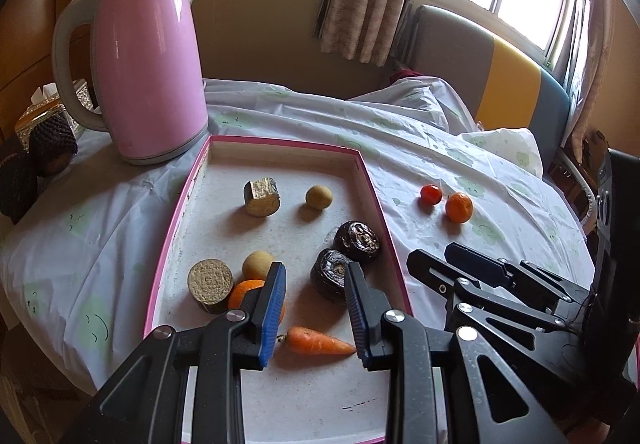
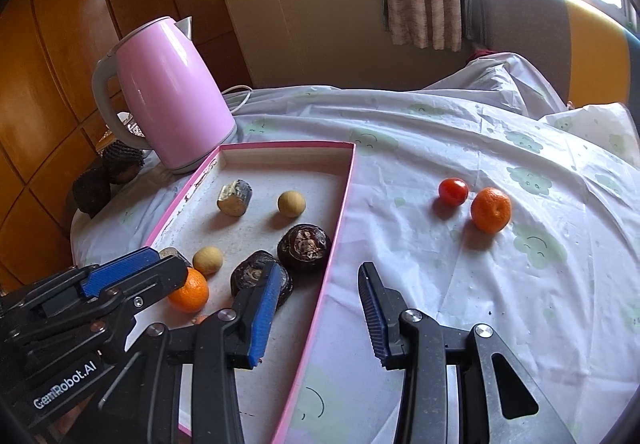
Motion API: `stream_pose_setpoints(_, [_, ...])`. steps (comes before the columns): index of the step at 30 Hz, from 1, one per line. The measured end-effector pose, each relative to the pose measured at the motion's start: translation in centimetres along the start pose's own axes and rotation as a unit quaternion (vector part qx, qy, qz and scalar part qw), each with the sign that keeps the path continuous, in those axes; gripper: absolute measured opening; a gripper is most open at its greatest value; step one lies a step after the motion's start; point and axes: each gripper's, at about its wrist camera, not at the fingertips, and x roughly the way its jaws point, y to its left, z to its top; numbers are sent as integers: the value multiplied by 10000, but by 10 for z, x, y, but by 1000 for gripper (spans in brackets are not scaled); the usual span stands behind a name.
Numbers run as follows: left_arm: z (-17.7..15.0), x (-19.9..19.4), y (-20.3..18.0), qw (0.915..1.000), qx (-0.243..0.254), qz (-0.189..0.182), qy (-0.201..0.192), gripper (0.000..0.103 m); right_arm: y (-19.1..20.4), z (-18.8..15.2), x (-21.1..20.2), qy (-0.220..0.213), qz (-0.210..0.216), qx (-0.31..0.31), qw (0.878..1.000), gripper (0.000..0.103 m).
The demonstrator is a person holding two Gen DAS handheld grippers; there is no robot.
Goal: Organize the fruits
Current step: 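Withdraw both grippers from the tray toward the tomato and mandarin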
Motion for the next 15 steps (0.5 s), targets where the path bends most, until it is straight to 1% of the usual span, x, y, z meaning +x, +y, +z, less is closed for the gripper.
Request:
stream_pose_setpoints(6, [-1, 1, -8, 9999, 114, -1, 11, 30, -12, -6, -1, -13, -116, 138, 9998, 45])
stream_pose_setpoints(8, [-2, 1, -11, 9999, 164, 5, 20, 30, -17, -8, -2, -15, -160, 208, 9997, 52])
stream_pose_setpoints(11, [-3, 2, -16, 9997, 230, -13, 37, 31, -27, -12, -2, -9, -247, 319, 9992, 53])
stream_pose_setpoints(13, [-4, 3, -20, 9996, 292, -29, 55, 32, -32, -15, -3, -9, -305, 384, 9988, 56])
stream_pose_setpoints(15, [-5, 4, -25, 9993, 366, -47, 65, 32, -37, -17, -4, -23, -371, 429, 9984, 56])
